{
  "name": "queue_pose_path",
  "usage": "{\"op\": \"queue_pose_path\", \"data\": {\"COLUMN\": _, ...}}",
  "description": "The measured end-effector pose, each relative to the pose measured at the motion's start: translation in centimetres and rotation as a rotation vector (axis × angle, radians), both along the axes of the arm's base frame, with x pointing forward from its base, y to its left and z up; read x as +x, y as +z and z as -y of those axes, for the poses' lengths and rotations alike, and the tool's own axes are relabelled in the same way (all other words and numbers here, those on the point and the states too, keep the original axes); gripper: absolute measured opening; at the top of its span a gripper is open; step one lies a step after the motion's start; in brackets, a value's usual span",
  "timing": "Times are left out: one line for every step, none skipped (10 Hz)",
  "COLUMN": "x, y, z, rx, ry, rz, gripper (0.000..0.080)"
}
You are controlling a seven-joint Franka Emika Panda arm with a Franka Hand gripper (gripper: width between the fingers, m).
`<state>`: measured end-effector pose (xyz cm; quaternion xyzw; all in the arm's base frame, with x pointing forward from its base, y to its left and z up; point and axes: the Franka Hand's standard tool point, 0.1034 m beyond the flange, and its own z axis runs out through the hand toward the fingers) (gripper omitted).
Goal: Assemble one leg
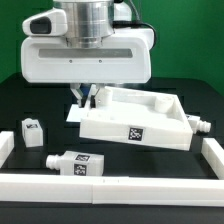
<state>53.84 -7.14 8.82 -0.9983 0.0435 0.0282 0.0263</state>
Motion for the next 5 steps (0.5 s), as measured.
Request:
{"op": "queue_pose_path", "data": {"x": 0.0, "y": 0.0, "z": 0.0, "rx": 0.0, "ry": 0.0, "rz": -0.001, "gripper": 0.0054}}
{"op": "queue_pose_path", "data": {"x": 0.0, "y": -0.2, "z": -0.3, "rx": 0.0, "ry": 0.001, "rz": -0.003, "gripper": 0.0054}}
{"op": "queue_pose_path", "data": {"x": 0.0, "y": -0.8, "z": -1.3, "rx": 0.001, "ry": 0.013, "rz": -0.01, "gripper": 0.0054}}
{"op": "queue_pose_path", "data": {"x": 0.6, "y": -1.9, "z": -2.4, "rx": -0.001, "ry": 0.009, "rz": -0.018, "gripper": 0.0054}}
{"op": "queue_pose_path", "data": {"x": 1.2, "y": -3.2, "z": -3.6, "rx": -0.005, "ry": 0.011, "rz": -0.018, "gripper": 0.0054}}
